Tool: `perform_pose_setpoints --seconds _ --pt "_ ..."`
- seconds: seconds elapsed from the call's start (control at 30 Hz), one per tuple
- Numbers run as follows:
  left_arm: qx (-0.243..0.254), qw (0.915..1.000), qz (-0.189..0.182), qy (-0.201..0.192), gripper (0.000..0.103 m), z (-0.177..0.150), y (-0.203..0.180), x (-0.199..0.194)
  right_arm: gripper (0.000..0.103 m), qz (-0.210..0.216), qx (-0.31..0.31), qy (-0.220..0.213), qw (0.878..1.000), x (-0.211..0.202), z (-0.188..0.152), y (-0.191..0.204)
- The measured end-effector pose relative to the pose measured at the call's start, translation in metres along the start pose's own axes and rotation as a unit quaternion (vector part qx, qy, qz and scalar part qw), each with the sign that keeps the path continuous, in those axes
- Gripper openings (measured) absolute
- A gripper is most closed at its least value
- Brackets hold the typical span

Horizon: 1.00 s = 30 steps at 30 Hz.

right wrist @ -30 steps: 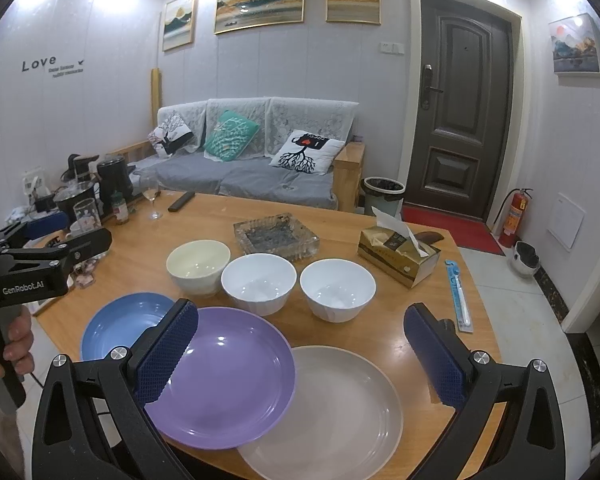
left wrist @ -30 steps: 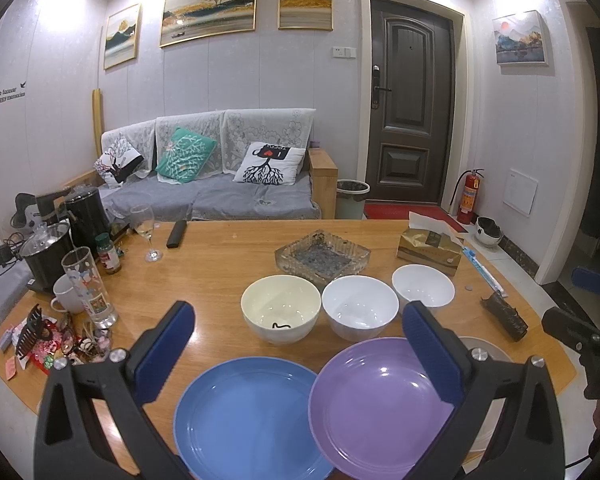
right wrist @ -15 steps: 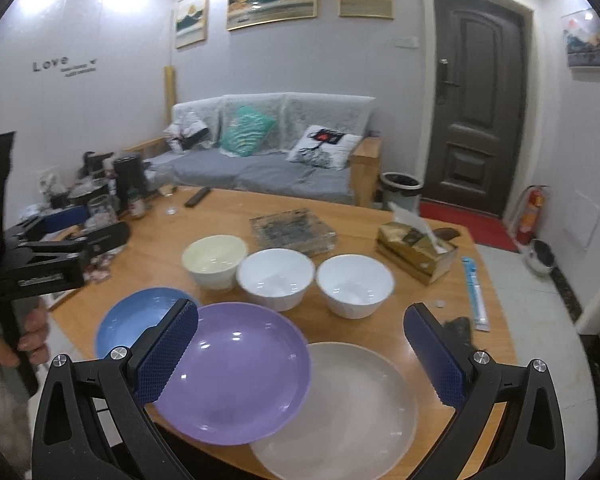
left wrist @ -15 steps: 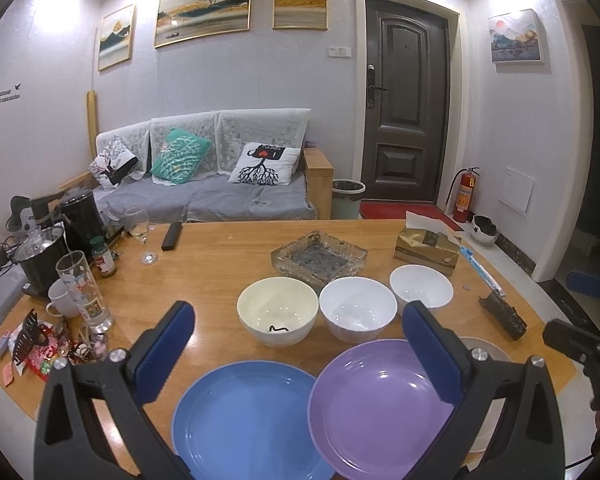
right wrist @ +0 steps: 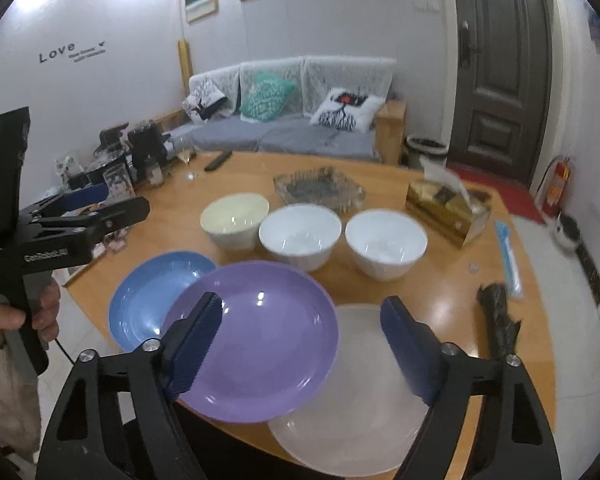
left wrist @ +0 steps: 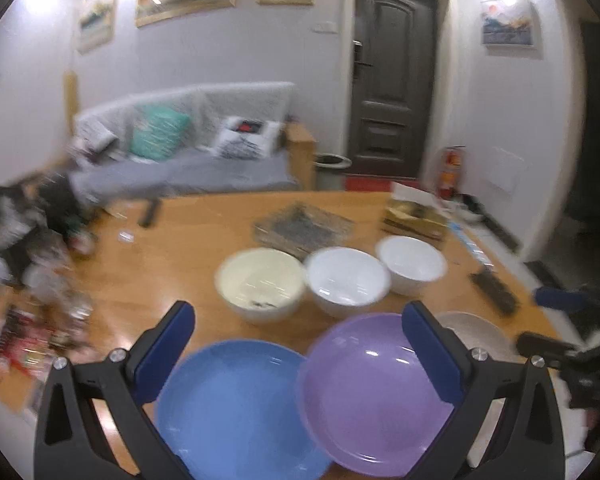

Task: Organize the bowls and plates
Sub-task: 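Grasp the purple plate rim with the left tool while the right tool grips it too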

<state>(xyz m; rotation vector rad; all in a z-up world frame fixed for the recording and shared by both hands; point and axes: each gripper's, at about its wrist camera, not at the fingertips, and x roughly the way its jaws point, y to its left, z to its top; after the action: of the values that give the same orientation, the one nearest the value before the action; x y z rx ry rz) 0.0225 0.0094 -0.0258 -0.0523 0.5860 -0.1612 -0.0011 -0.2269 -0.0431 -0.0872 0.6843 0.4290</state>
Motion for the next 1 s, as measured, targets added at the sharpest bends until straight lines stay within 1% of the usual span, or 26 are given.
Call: perform_pose_setpoints --seconds 0.03,0.07,0.1,0.13,0.17,0.2,0.23,0.3,0.4,0.43,0.5,0.57,0.6,0.67,0.73,0.8,0.87,1.0 --pt "-0.014 0.9998 -0.015 0.007 0.103 -0.003 0.004 0.003 0.073 0.004 0.007 0.006 1.000 0.003 -0.004 -0.003" --pt "-0.021 0.9996 -0.014 0.012 0.103 -0.005 0.005 0.005 0.069 0.005 0.012 0.011 1.000 0.007 -0.009 -0.006" --pt "-0.020 0.9997 -0.003 0.017 0.103 -0.008 0.006 0.009 0.065 0.003 0.017 0.015 1.000 0.011 -0.012 -0.007" --pt "-0.012 0.9997 0.010 0.021 0.103 -0.011 0.005 0.012 0.062 0.001 0.021 0.019 1.000 0.014 -0.016 -0.009" --pt "0.001 0.9994 0.023 0.027 0.103 -0.015 0.003 0.016 0.056 -0.001 0.027 0.025 0.999 0.019 -0.021 -0.012" --pt "0.008 0.9990 0.029 0.033 0.103 -0.018 0.003 0.019 0.052 -0.001 0.031 0.029 0.999 0.022 -0.025 -0.014" --pt "0.012 0.9986 0.031 0.041 0.103 -0.022 0.003 0.023 0.051 0.000 0.038 0.036 0.999 0.028 -0.030 -0.016" --pt "0.019 0.9979 0.021 0.059 0.103 -0.032 0.003 0.031 0.045 0.003 0.051 0.055 0.997 0.038 -0.041 -0.020" --pt "0.035 0.9961 0.017 0.080 0.102 -0.046 0.001 0.042 0.041 0.001 0.064 0.074 0.995 0.050 -0.054 -0.024" --pt "0.036 0.9955 0.010 0.087 0.102 -0.051 0.000 0.044 0.040 -0.001 0.070 0.081 0.994 0.055 -0.059 -0.025" --pt "0.032 0.9942 -0.010 0.102 0.096 -0.059 -0.001 0.050 0.040 -0.001 0.079 0.093 0.993 0.060 -0.065 -0.025" --pt "0.032 0.9920 -0.019 0.120 0.078 -0.067 -0.004 0.056 0.040 0.001 0.082 0.100 0.992 0.064 -0.068 -0.024" --pt "0.032 0.9910 -0.021 0.128 0.075 -0.070 -0.005 0.059 0.040 0.004 0.084 0.103 0.991 0.066 -0.070 -0.023" --pt "0.031 0.9893 -0.026 0.140 0.064 -0.075 -0.006 0.065 0.040 0.008 0.086 0.106 0.991 0.068 -0.071 -0.021" --pt "0.030 0.9883 -0.030 0.147 0.061 -0.080 -0.008 0.070 0.038 0.008 0.087 0.107 0.990 0.072 -0.071 -0.021" --pt "0.031 0.9879 -0.032 0.149 0.056 -0.083 -0.010 0.073 0.033 0.004 0.086 0.109 0.990 0.074 -0.070 -0.020" --pt "0.032 0.9873 -0.029 0.153 0.044 -0.085 -0.010 0.074 0.031 0.002 0.087 0.109 0.990 0.075 -0.070 -0.020" --pt "0.031 0.9870 -0.019 0.157 0.035 -0.084 -0.011 0.079 0.025 0.001 0.088 0.113 0.990 0.079 -0.069 -0.020"
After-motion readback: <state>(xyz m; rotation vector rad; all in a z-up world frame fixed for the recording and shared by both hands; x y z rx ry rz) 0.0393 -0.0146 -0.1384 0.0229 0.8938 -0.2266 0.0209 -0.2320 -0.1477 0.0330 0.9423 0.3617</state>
